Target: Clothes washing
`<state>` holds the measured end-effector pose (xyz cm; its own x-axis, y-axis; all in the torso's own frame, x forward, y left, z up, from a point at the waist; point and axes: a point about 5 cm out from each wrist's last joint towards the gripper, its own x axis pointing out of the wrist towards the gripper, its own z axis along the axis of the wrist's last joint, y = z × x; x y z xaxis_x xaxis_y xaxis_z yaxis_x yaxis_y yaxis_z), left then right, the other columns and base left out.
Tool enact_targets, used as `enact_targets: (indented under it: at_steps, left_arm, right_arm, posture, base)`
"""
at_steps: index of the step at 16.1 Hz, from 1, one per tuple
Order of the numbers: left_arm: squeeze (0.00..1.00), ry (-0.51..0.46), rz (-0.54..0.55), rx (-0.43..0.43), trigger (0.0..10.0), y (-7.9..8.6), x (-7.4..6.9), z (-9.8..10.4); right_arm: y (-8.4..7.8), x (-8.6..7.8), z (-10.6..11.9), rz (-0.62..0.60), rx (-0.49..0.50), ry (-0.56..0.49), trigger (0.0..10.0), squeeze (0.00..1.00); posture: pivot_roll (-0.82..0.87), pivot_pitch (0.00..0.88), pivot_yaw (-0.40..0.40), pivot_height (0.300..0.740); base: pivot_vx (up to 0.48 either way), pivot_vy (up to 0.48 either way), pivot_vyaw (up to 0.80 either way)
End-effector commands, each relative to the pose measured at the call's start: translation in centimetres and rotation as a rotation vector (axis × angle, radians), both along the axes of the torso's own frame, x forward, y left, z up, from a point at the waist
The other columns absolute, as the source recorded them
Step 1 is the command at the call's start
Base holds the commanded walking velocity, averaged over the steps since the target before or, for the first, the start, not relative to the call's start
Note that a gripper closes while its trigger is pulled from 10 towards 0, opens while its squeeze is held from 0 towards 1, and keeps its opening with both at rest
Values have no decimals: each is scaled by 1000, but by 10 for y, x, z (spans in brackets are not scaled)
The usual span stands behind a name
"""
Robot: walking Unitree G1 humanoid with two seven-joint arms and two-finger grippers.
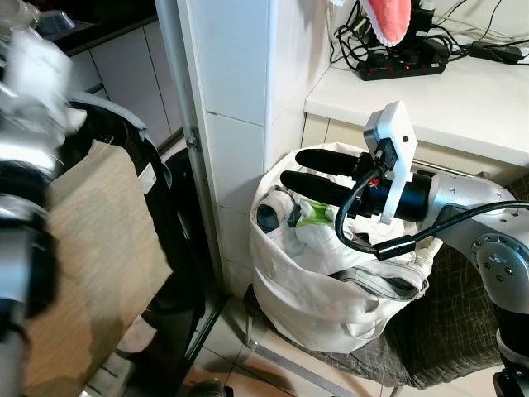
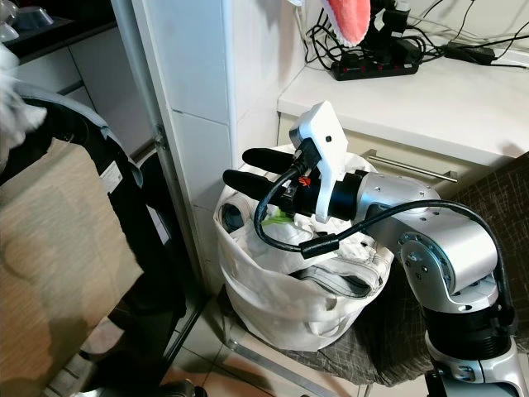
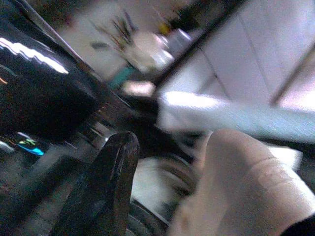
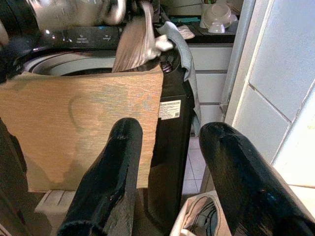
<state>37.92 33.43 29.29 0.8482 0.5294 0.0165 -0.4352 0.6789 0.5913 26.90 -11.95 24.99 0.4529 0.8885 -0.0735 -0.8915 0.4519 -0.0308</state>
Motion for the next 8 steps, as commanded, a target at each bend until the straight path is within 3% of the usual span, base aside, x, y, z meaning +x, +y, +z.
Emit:
enact_targets:
  at_steps: [1,2,6,7,8]
  left_arm:
    - [0,48,-38,157,10000,-2,0,21]
    - [0,94,-11,220,10000,3,-4,24]
    - [0,206,63,338,10000,19,-14,34]
    - [0,307,49,368,10000,28,-21,35]
    - [0,361,-30,312,10000,26,-21,31]
  right_arm:
    - [2,0,4,16,-5,-11,10000,0]
    - [3,0,4,20,-4,-10,10000,0]
    - [3,0,3,19,-6,-9,10000,0]
    - [3,-1,1,19,-20,-8,10000,0]
    - [3,-1,1,19,-25,-7,10000,0]
  posture:
    - [-6,0,26,740]
    - [-6,0,26,740]
    - [-5,0,25,740]
    - [-6,0,25,740]
    - [-5,0,24,740]
  base:
    - [0,0,0]
    - [0,0,0]
    - [0,0,0]
    - [0,0,0]
    - [0,0,0]
